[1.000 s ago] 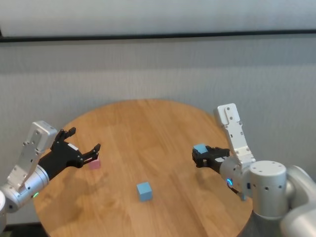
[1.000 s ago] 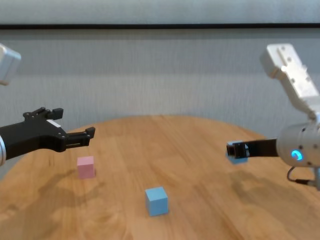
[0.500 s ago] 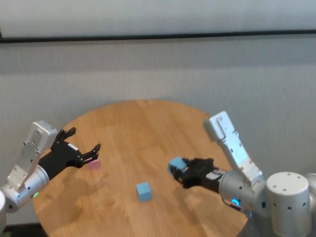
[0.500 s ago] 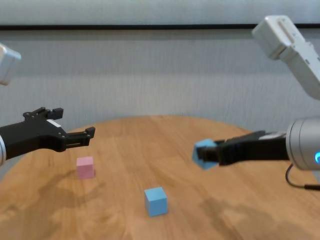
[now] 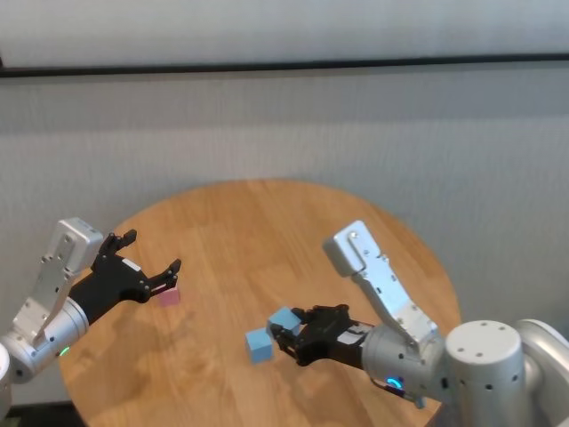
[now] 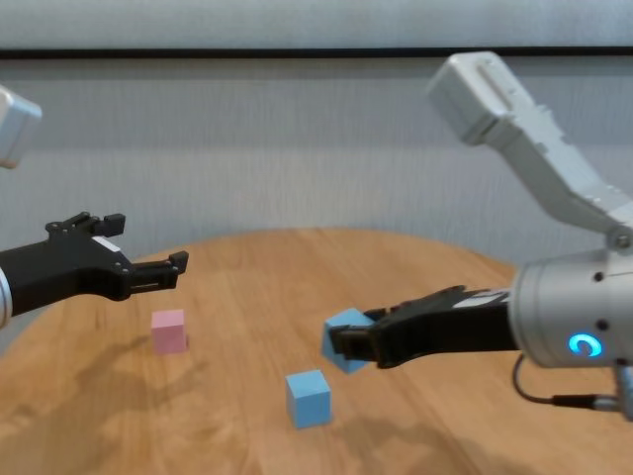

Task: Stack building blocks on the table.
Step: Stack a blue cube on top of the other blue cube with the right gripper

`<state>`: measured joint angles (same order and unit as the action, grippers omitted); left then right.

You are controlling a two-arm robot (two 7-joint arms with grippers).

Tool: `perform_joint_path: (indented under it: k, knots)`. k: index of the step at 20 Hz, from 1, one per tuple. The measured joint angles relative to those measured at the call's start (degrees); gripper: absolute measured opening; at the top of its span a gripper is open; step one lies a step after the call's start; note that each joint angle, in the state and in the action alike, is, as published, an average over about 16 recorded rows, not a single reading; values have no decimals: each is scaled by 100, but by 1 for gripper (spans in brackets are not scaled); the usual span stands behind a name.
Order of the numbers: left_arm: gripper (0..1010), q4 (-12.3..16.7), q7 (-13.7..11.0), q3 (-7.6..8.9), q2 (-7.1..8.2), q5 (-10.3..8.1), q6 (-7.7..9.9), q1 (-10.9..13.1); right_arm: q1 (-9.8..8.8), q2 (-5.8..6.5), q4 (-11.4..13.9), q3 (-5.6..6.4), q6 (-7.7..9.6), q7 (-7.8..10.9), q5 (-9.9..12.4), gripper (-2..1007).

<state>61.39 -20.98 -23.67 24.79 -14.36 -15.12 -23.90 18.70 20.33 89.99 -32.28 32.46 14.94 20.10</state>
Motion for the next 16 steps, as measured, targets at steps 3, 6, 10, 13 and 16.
perform_joint_path:
  k: [3,6,10,13,16]
  knots:
    - [1000,0,0,0,0,0,0,0,54,-103,-119,-72,15,46,-68,369]
    - [1000,0,0,0,0,0,0,0,119,-210,-269,-126,29,74,-133,369]
    - [1000,0,0,0,0,0,0,0,205,-345,-473,-164,43,107,-204,369]
    - [1000,0,0,0,0,0,0,0,275,-433,-631,-177,36,136,-258,369]
    - [1000,0,0,0,0,0,0,0,345,-505,-777,-186,22,169,-313,369]
